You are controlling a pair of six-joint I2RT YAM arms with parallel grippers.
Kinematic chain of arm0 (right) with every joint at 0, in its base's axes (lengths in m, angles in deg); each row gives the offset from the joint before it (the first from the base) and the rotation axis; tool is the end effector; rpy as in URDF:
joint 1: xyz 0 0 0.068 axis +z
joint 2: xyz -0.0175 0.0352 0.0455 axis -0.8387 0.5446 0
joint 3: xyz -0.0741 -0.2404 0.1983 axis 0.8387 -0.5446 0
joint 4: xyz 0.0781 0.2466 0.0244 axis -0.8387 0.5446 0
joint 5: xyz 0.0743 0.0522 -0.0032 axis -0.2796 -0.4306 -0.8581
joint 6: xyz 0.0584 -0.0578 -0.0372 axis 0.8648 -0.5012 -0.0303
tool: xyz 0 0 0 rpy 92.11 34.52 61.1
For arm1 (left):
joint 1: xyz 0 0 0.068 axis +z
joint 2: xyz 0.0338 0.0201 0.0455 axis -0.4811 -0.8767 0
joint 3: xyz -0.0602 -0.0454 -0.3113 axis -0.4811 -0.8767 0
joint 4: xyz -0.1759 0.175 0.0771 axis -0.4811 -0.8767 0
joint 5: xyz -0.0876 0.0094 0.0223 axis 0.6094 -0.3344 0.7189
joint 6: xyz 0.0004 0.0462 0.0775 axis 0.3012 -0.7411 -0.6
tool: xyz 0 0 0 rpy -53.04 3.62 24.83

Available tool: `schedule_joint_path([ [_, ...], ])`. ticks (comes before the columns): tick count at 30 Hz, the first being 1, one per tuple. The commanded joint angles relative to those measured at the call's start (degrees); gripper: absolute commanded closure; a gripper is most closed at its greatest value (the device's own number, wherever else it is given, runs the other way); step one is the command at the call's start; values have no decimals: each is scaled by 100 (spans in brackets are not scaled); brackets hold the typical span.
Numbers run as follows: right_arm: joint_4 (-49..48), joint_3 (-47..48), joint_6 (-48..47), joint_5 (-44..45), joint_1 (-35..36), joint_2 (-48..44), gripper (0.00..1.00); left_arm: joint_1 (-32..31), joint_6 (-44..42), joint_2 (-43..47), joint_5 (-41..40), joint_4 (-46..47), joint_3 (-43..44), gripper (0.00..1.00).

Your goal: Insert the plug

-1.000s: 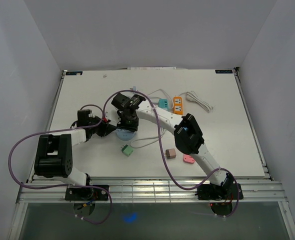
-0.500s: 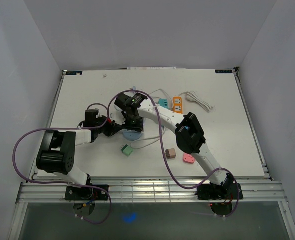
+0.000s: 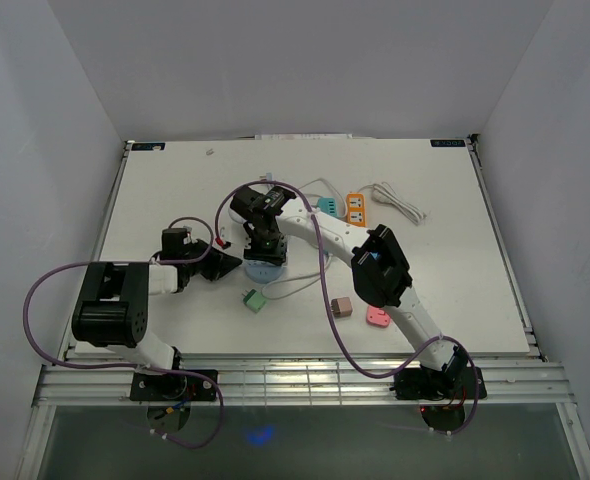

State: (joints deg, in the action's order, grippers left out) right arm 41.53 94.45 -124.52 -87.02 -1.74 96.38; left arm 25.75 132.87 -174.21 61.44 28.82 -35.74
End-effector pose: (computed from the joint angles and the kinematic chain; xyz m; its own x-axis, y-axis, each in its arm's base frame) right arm 0.3048 0.4406 0.1991 0.0778 -0.9733 -0.2161 -0.9859 -0.0430 -0.1616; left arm 0.2856 -0.0567 0.1391 -0.6750 -0.7374 0.0255 -0.4616 0.3951 -0.7943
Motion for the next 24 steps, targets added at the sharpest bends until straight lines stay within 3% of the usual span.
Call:
schedule_joint_path([
  [1,-9,-381,25,-540,90,543,92,238,-336,-12,52,-715,-267,88],
  [16,27,-433,113,13,282,912,92,283,-424,68,220,-408,-346,84],
  [24,70,-442,95,-3,344,929,92,-112,-231,-169,35,-127,-259,84],
])
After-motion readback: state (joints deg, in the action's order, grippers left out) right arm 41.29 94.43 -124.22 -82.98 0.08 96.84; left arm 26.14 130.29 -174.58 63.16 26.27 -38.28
